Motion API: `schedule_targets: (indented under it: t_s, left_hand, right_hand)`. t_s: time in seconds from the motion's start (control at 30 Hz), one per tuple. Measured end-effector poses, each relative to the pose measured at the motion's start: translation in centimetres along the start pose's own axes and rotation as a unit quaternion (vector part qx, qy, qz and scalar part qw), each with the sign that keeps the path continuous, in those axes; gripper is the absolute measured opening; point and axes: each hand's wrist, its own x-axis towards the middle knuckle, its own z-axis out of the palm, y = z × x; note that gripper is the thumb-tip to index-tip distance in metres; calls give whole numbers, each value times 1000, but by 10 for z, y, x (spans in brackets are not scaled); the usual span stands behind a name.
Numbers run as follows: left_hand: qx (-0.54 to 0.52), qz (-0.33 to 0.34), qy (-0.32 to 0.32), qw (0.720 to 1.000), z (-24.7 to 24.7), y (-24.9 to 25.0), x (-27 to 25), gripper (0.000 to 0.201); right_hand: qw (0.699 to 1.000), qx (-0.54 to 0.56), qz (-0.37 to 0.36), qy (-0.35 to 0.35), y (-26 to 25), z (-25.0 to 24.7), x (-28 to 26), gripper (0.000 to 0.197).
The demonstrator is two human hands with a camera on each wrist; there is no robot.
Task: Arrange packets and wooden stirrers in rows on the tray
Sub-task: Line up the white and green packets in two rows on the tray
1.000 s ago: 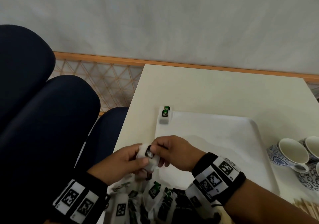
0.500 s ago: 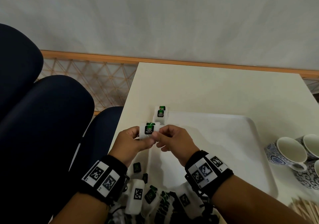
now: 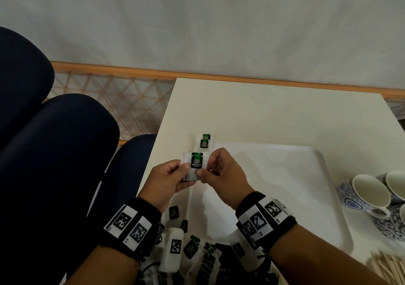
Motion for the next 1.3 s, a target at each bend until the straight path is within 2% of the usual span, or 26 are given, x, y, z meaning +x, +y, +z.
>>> schedule_targets:
  t_s: [0.2, 0.37, 0.57, 0.7, 0.83, 0.93, 1.0, 1.07, 1.13, 1.23, 1.3]
  left_hand:
    - [32, 12, 12, 999, 1, 0, -1, 20]
    - [25, 3, 8, 1000, 1, 0, -3, 19]
    - [-20, -13, -4, 1000, 4, 4, -3, 22]
    - [-67, -40, -14, 997, 3, 7, -3, 31]
    - [-85, -44, 32, 995, 0, 5, 3, 19]
    - [-110, -37, 78, 990, -3, 4, 7, 14]
    - [-118, -34, 104, 987, -7, 5, 10, 13]
    - [-110, -33, 120, 986, -12, 4, 11, 12]
    - [-90, -31, 126, 987, -15, 3, 13, 12]
    - [-75, -23, 128, 989, -16, 3, 13, 12]
    - [-72, -21, 128, 989, -17, 4, 13, 12]
  right_hand:
    - [996, -45, -68, -22, -6, -2, -3, 45]
    - [995, -81, -55, -14, -5, -6, 1, 32]
    - [997, -49, -64, -1, -2, -4, 1, 9]
    - [998, -31, -56, -22, 1, -6, 2, 15]
    - [998, -9, -23, -63, 6, -10, 7, 13]
    - [998, 48, 9, -51, 7, -13, 14, 10]
    - [999, 14, 32, 3, 11, -16, 24, 7]
    - [994, -73, 55, 55, 20, -18, 38, 9]
    - [986, -137, 71, 59, 27, -17, 51, 11]
    - [980, -181, 70, 41, 32, -9, 64, 10]
    - [977, -195, 65, 58, 34, -4, 72, 11]
